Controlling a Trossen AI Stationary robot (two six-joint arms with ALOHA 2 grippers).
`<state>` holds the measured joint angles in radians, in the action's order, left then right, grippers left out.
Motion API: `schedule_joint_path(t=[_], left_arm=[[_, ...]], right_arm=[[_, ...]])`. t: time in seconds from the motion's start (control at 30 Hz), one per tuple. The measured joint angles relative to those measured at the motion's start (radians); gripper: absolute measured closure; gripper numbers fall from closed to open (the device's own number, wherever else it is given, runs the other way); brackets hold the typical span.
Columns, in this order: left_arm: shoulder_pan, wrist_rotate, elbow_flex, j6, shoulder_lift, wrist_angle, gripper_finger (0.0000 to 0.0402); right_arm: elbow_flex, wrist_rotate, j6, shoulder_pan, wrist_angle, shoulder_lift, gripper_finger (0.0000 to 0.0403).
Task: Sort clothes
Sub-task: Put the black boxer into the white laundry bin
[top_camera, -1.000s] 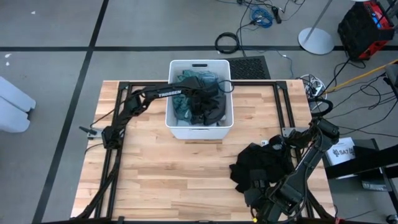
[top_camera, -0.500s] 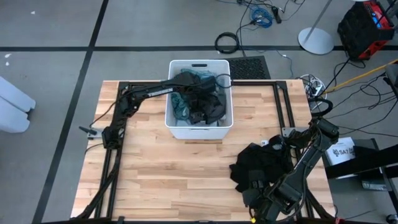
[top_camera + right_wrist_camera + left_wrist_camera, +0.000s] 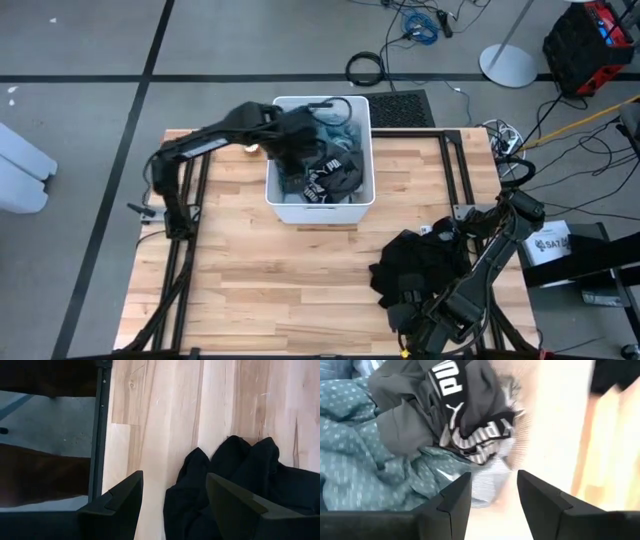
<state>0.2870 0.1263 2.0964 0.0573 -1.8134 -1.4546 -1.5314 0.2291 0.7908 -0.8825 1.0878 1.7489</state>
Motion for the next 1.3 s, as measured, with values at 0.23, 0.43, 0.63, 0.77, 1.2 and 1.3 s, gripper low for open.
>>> schedule_joint_path(t=[0.23,0.43,0.63,0.77,1.2,1.3], left_arm=[[-0.147,0.003,-0.004,-0.147,0.157,-0.014,0.0235],[-0.428,-0.159,-0.078,-0.205,0.225,0.106,0.0235],[-0.671,-0.350,-0.192,-0.303,0.230,0.173,0.0236],[-0.789,-0.406,-0.327,-0.374,0.230,0.297,0.0236],[-0.936,-0.589,-0.732,-0.171,0.230,1.211,0.0236],[-0.934,-0.590,-0.795,-0.095,0.230,1.389,0.0236]], right_arm=[[0.000,-0.027,0.089,0.000,0.011,0.000,0.0197],[0.000,-0.023,0.126,0.009,0.059,0.000,0.0197],[0.000,-0.026,0.210,0.025,0.324,0.000,0.0197],[0.004,-0.026,0.311,0.030,0.489,-0.018,0.0197],[0.385,-0.050,0.467,0.270,0.425,-0.432,0.0197],[0.508,-0.075,0.508,0.310,0.424,-0.517,0.0197]])
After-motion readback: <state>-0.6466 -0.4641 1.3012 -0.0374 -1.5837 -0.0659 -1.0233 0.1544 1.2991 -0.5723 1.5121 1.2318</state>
